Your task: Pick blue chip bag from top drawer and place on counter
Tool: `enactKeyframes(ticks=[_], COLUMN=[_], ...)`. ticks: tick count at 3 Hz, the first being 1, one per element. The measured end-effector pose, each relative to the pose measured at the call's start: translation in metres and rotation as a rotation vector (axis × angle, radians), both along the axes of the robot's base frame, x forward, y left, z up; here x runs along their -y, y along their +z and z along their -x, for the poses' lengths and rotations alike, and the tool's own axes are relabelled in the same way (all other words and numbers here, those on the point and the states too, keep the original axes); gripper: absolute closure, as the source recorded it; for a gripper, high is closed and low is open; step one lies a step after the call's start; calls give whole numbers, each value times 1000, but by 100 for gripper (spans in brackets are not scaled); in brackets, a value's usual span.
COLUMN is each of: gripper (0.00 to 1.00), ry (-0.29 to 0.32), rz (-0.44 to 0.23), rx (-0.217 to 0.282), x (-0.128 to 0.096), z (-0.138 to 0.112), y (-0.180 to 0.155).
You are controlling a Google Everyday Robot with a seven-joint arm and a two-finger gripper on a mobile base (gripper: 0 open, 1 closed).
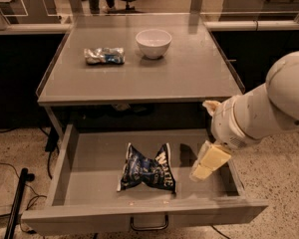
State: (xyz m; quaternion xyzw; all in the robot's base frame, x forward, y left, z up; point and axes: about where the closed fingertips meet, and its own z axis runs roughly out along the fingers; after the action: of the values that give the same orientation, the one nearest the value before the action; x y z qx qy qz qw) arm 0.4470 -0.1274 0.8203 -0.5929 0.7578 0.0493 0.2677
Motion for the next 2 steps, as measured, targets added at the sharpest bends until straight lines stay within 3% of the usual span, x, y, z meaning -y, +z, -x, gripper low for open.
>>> enactKeyframes(ticks=[2], gripper=[0], ry=[-68], rz=[-29], rx=[-9], x=[-7], z=[-23], y=[-49])
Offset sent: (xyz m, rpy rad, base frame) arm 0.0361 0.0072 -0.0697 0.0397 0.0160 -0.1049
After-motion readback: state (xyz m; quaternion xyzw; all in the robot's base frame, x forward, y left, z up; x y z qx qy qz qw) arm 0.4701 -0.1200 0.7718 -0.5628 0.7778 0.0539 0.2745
